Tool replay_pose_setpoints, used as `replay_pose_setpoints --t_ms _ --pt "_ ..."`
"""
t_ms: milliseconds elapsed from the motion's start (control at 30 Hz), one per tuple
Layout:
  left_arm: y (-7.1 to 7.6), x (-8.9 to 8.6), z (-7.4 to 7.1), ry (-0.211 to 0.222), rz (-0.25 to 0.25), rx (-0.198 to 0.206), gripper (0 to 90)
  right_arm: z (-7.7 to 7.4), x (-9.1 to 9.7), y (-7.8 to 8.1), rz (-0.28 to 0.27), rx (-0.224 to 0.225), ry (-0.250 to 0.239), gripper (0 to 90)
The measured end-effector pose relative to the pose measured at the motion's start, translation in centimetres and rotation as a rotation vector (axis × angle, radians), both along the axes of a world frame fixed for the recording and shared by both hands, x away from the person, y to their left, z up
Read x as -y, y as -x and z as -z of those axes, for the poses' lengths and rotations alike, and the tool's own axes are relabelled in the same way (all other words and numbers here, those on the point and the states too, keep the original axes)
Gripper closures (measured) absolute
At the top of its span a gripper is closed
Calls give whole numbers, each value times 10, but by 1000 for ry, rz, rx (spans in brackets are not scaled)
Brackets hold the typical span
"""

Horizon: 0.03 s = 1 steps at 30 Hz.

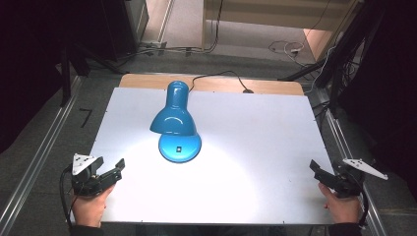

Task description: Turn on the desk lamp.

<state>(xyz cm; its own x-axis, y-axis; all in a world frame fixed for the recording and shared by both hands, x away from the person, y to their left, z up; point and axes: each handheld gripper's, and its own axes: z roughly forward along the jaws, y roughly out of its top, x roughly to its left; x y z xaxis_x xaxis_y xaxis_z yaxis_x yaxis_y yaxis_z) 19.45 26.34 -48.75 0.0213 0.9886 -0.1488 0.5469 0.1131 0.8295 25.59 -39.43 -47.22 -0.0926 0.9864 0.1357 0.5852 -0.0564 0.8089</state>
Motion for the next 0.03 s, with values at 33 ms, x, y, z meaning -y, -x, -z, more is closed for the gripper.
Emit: replay_pose_setpoints --t_ms 33 --pt "0 -1 1 -7 -8 -7 236 0 0 0 0 0 1 139"
